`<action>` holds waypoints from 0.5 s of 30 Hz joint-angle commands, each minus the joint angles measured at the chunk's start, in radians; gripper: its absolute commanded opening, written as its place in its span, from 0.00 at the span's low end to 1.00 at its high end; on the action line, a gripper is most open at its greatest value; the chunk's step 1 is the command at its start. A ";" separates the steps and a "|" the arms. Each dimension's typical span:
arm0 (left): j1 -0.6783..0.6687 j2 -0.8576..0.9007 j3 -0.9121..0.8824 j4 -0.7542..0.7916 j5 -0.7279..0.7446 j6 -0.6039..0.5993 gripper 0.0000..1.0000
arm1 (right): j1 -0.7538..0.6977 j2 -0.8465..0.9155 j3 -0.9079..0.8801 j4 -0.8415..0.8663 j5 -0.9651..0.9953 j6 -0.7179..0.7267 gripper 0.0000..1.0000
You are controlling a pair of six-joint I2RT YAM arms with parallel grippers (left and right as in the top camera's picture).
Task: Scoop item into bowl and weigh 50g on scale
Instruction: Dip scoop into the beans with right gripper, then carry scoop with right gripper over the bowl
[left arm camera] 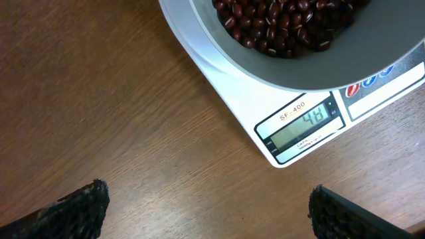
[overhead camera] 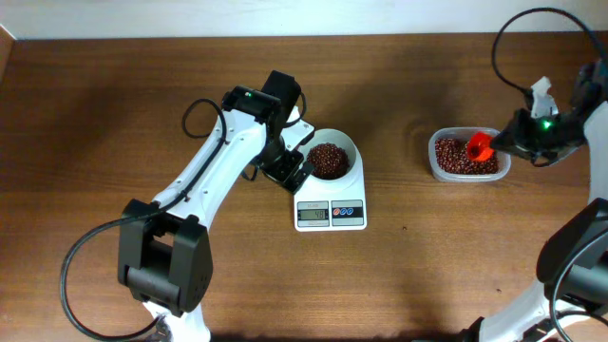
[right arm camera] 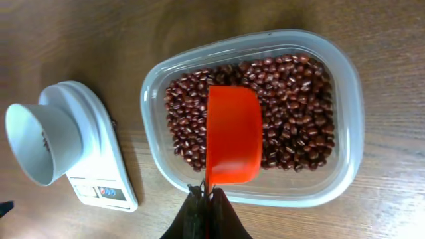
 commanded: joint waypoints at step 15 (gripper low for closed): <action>-0.003 0.009 0.003 -0.001 0.004 0.005 0.99 | 0.376 -0.021 0.018 0.028 -0.397 -0.335 0.04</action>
